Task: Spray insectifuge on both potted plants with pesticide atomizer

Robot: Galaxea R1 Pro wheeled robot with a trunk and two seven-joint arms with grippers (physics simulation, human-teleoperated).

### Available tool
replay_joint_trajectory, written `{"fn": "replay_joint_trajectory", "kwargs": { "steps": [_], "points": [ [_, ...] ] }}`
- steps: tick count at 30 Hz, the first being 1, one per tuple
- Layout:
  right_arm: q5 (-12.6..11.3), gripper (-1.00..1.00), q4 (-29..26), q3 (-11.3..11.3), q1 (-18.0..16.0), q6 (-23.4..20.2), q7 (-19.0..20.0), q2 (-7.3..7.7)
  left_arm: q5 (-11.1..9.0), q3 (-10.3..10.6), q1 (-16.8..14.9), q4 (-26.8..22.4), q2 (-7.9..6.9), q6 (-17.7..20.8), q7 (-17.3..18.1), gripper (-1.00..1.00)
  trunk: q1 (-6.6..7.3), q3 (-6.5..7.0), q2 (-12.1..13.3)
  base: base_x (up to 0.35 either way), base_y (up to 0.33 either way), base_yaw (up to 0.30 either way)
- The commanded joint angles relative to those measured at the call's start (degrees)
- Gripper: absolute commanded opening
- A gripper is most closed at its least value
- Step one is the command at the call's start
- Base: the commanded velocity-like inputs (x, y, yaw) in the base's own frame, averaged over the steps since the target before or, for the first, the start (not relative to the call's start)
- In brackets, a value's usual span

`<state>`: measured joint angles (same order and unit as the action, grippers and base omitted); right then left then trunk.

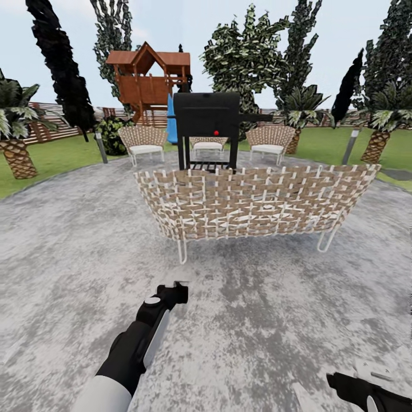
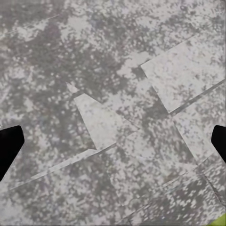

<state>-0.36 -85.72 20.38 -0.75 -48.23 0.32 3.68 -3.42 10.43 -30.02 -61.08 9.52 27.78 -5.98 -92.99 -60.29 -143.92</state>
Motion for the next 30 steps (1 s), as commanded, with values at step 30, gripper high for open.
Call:
{"fn": "replay_joint_trajectory", "kwargs": {
  "steps": [30],
  "points": [
    [-0.07, 1.0, -0.06, 0.02, -0.04, -0.28, 0.03, 0.01, -0.36, 0.17, -0.04, -0.09, -0.03, 0.26, -0.44, -1.0, -0.02, 1.53, -0.02, 0.044, 0.011, -0.226]
  ]
}}
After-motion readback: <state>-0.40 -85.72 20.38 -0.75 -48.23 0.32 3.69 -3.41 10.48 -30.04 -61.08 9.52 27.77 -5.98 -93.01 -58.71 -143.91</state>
